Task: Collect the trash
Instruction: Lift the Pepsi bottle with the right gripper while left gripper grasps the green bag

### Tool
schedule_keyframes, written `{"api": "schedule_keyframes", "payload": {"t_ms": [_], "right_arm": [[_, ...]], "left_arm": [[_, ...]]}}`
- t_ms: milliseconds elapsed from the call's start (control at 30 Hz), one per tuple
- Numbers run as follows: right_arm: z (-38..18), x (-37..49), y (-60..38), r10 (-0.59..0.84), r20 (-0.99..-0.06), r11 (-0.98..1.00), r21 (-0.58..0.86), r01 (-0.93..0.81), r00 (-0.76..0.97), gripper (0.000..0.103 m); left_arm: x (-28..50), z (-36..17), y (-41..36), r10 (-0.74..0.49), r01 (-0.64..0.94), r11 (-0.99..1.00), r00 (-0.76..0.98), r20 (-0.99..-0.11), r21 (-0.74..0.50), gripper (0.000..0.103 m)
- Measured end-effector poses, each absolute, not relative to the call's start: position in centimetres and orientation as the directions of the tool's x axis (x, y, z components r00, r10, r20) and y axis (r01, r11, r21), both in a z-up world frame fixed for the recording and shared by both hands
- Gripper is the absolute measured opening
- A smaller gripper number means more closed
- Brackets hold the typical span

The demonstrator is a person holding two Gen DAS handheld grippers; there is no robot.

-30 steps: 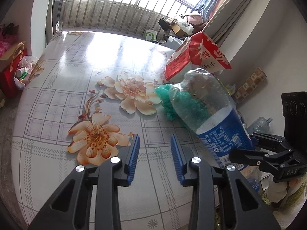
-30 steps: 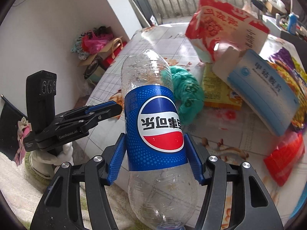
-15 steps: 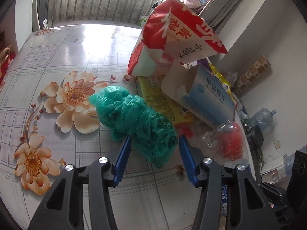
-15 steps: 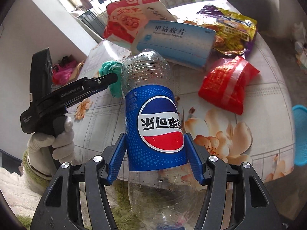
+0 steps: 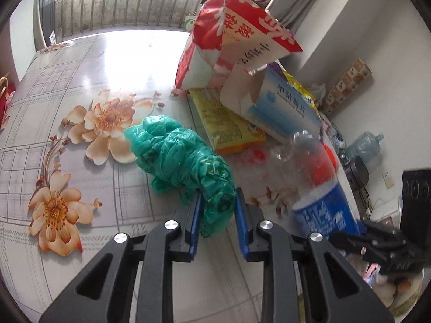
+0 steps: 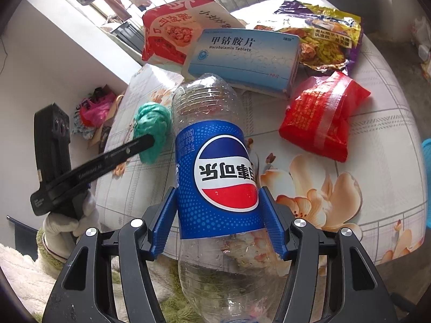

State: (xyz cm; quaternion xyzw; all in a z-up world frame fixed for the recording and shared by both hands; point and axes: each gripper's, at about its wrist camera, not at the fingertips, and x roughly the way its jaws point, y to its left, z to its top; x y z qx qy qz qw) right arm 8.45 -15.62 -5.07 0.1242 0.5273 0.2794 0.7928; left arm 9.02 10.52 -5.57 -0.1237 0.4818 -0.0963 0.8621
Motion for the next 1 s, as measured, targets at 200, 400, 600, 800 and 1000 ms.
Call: {"api": "schedule_keyframes", "payload": {"t_ms": [200, 400, 600, 800, 1000], "right_arm": [[-5.1, 8.6, -14.5, 0.607, -0.748, 0.791, 0.537, -0.293, 0.268, 0.058], [-5.4, 8.5, -14.0, 0.617, -0.734, 0.786, 0.552, -0.278, 0.285, 0.058], [-5.5, 8.6, -13.8, 0.621, -0.727, 0.783, 0.565, -0.260, 0.291, 0.059], [-5.3, 8.6, -14.1, 0.617, -0.725, 0.787, 0.567, -0.244, 0.304, 0.059], [-5.2, 8.7, -14.4, 0.603, -0.731, 0.797, 0.556, -0.234, 0.320, 0.059]], "left_arm": [[6.0, -6.1, 11.2, -0.317, 0.152, 0.948, 0.413, -0.854, -0.279, 0.023], [5.3, -6.0, 11.9, -0.319, 0.177, 0.946, 0.383, -0.867, -0.270, 0.028], [4.9, -5.8, 12.0, -0.307, 0.131, 0.952, 0.405, -0.861, -0.278, 0.047], [4.4, -5.7, 11.8, -0.312, 0.119, 0.950, 0.425, -0.850, -0.289, 0.054], [3.5, -4.7, 12.1, -0.329, 0.121, 0.944, 0.448, -0.831, -0.308, 0.064]]}}
